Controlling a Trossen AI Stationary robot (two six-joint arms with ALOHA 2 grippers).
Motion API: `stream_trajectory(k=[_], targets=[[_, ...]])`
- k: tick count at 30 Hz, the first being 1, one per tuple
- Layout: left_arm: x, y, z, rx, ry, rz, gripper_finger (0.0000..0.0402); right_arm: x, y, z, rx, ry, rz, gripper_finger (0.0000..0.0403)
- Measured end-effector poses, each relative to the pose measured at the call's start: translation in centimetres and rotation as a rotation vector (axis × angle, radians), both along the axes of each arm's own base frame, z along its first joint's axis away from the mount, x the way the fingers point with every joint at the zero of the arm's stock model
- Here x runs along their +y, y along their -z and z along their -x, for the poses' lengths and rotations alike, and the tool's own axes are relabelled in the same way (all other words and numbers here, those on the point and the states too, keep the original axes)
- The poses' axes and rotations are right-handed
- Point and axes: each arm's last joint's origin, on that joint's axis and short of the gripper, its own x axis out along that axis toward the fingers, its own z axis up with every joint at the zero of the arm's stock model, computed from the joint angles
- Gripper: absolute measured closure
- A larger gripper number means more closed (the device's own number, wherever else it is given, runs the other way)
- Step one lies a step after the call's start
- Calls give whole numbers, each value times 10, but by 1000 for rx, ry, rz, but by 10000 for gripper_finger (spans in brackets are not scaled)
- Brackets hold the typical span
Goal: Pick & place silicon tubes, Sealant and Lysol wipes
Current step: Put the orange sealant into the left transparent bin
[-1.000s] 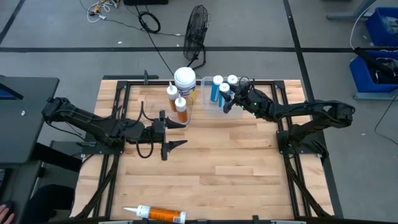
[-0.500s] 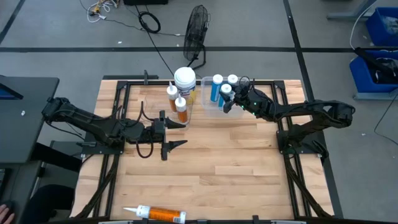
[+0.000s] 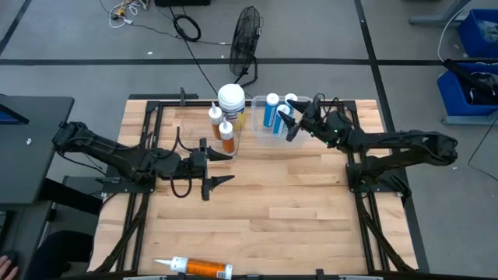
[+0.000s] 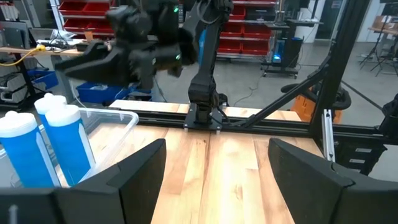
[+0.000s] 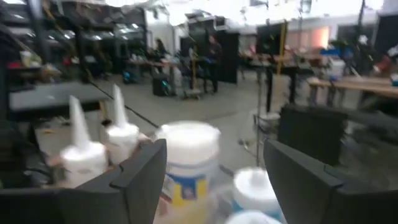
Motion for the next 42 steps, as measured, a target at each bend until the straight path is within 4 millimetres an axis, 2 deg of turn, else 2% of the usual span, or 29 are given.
stream_trajectory(k=[3,7,13,17,28,36,42], targets=[[0,0,0,3,0,5,113,14,-11,2,-25,-50,26,131],[-3,5,1,50,15,1,113,34,-16,1,-41,-175,28,131],[-13,16,8,157,55,34,113,72,-13,-5,-41,-386,-27,131],[-23,20,12,204,138,38,113,93,-8,-5,9,-450,-27,131],[-66,39,21,316,287,107,113,118,0,-3,54,-525,-160,131],[-104,74,23,477,343,128,113,137,10,-5,92,-595,-213,131],[-130,100,31,583,324,224,113,142,21,-11,133,-576,-234,131]])
